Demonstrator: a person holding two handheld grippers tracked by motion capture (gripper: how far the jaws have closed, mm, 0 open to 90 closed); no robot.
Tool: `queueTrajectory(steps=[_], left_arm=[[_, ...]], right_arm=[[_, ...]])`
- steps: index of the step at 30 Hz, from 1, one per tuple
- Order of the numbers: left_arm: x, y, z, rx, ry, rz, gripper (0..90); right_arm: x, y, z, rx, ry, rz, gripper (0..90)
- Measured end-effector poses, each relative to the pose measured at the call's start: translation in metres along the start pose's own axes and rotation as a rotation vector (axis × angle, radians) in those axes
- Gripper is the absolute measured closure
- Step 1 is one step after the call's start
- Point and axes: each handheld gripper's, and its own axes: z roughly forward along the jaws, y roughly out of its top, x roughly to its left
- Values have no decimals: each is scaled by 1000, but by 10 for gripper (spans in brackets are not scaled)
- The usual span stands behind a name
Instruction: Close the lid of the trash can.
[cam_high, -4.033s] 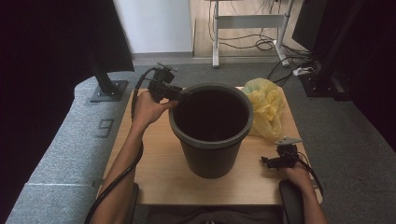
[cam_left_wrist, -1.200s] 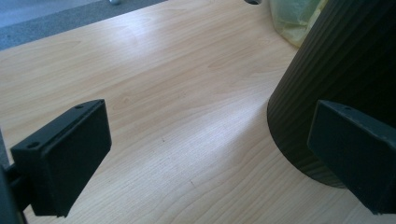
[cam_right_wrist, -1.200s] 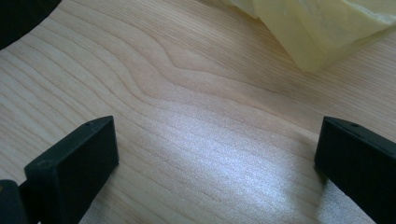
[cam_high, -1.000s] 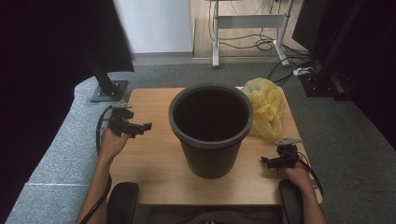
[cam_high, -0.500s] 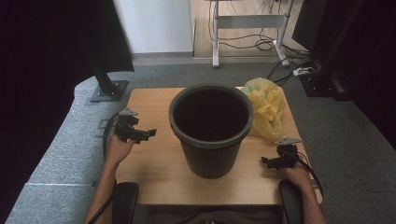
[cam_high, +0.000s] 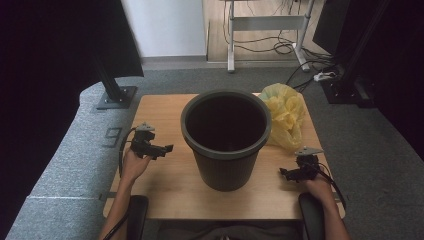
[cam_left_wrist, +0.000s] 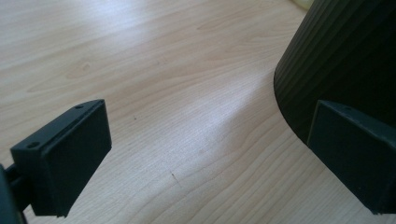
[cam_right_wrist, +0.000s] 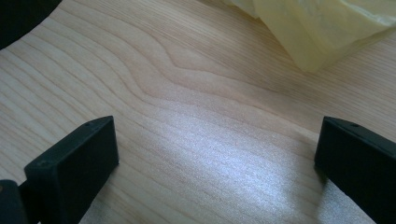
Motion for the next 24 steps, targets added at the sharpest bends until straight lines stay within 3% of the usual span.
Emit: queueTrajectory(steps=[15, 24], left_arm=[[-1, -31, 37, 68, -1, -4, 0], [-2, -50, 56, 149, 28, 12, 0]], right_arm=[[0, 0, 0, -1, 0, 0, 0], [0, 0, 0, -1, 0, 1, 0]])
